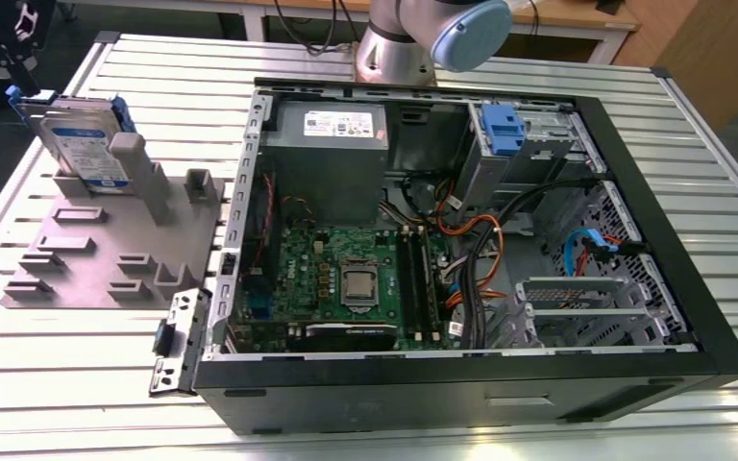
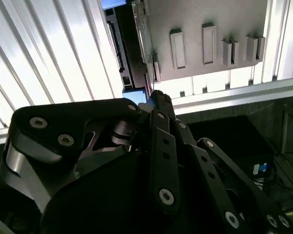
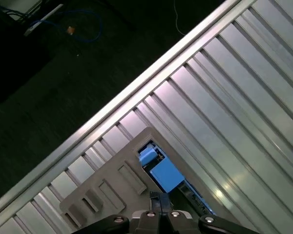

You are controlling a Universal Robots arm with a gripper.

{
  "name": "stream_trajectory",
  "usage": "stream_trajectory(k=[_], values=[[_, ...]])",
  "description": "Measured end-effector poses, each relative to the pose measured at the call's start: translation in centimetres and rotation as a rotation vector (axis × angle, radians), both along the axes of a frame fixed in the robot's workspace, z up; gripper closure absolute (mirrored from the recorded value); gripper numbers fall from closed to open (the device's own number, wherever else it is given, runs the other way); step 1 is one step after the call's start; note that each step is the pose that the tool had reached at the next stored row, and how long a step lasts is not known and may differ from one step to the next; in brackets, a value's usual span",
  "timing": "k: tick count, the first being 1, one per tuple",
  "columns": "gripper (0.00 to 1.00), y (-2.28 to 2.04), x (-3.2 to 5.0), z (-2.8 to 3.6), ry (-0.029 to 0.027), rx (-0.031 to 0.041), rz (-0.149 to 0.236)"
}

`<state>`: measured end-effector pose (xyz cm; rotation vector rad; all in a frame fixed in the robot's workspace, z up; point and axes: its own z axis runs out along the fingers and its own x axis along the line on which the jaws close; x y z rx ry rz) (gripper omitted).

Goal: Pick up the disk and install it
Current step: 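Pick up the disk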

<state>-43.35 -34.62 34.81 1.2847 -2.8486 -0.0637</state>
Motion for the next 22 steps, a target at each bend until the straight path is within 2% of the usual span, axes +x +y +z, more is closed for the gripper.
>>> stream_trajectory(k=[2,9,14,22], values=[[0.89,0.02,0.0,-0.02,-0.0001,0.0,0.024],[0.89,0.81,0.0,-0.08,-0.0001,-0.0001,0.029],[0.89,0.85,0.0,-0.12,-0.0002,-0.0001,0.072],[0.89,0.85,-0.01,-0.12,-0.0006,0.0,0.08]])
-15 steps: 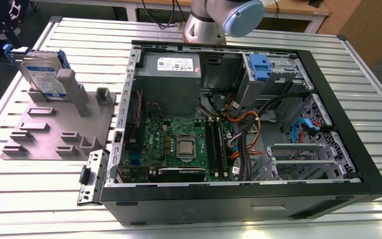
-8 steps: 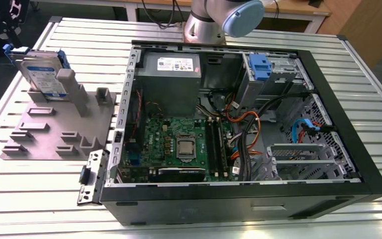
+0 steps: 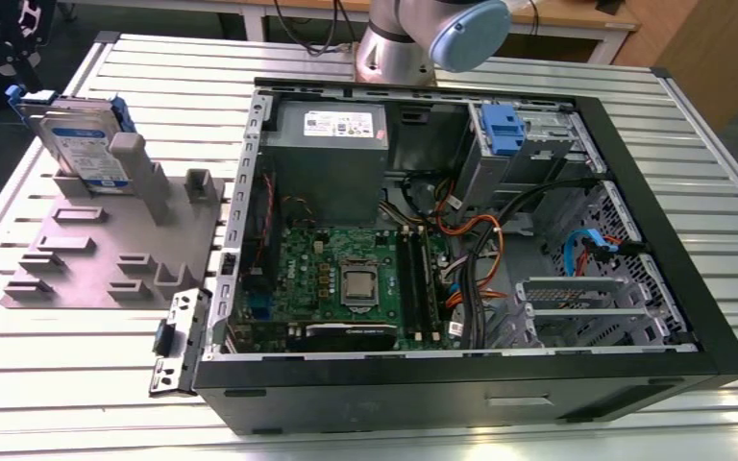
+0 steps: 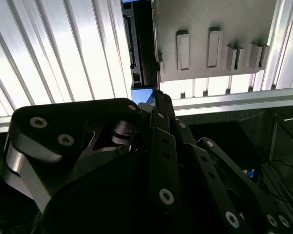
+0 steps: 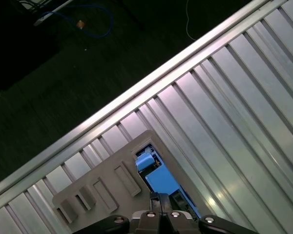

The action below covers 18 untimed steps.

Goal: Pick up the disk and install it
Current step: 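Pick up the disk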

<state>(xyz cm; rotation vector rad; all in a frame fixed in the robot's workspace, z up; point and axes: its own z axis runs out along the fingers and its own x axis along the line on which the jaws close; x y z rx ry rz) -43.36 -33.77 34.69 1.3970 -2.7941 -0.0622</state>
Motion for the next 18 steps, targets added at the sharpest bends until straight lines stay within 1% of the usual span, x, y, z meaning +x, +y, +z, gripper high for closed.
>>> stream_trajectory(k=[9,11,13,18], values=[[0.89,0.0,0.0,0.0,0.0,0.0,0.001],[0.89,0.0,0.0,0.0,0.0001,0.0,0.007],[0.89,0.0,0.0,-0.01,-0.0001,0.0,0.028],[0.89,0.0,0.0,-0.05,0.0001,0.0,0.099]])
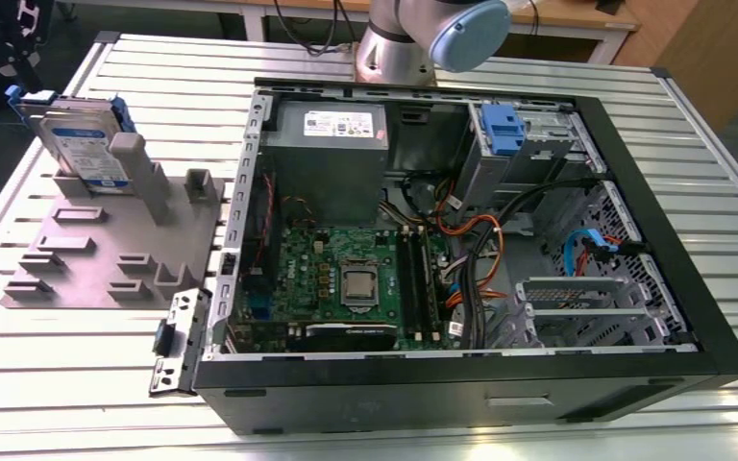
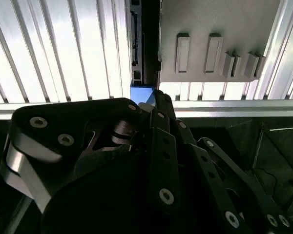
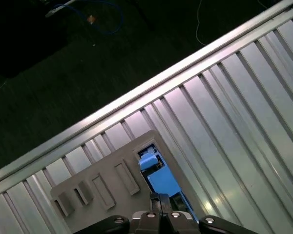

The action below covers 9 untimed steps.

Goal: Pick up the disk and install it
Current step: 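Pick up the disk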

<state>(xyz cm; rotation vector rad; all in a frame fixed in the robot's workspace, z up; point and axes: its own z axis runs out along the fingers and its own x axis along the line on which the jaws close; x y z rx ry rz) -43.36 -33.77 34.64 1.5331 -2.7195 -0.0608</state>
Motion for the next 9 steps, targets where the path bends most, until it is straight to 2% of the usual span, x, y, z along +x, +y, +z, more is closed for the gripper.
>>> stream_trajectory(k=[2,7,9], values=[[0.89,0.06,-0.04,-0.02,-0.0021,-0.0002,0.009],[0.89,0.64,-0.27,-0.08,-0.0161,-0.0001,0.009],[0.89,0.77,-0.29,-0.13,-0.0177,0.0001,0.019]])
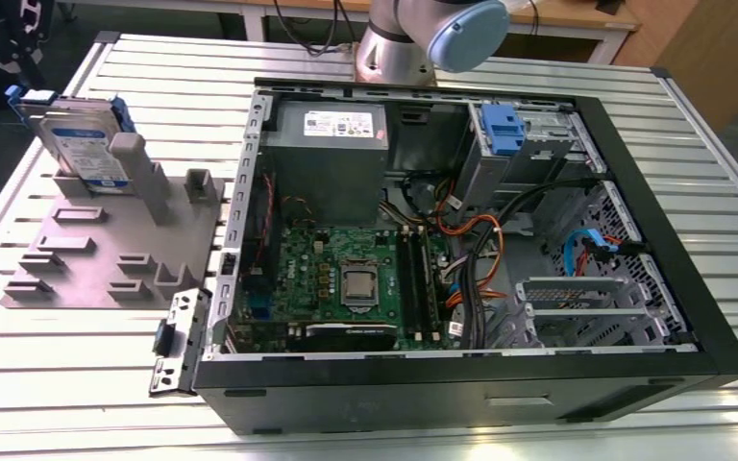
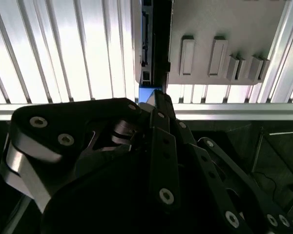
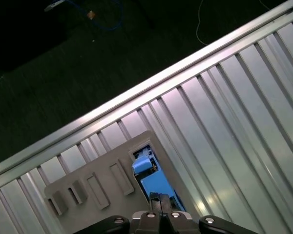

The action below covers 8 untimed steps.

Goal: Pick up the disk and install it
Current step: 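Pick up the disk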

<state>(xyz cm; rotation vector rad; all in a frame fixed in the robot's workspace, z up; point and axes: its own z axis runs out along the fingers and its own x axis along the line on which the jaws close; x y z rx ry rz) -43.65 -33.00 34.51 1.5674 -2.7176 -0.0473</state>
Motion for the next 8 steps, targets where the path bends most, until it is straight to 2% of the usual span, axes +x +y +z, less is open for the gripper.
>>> stream_trajectory(k=[8], values=[[0.89,0.0,0.0,-0.15,-0.0008,-0.0002,0.128]])
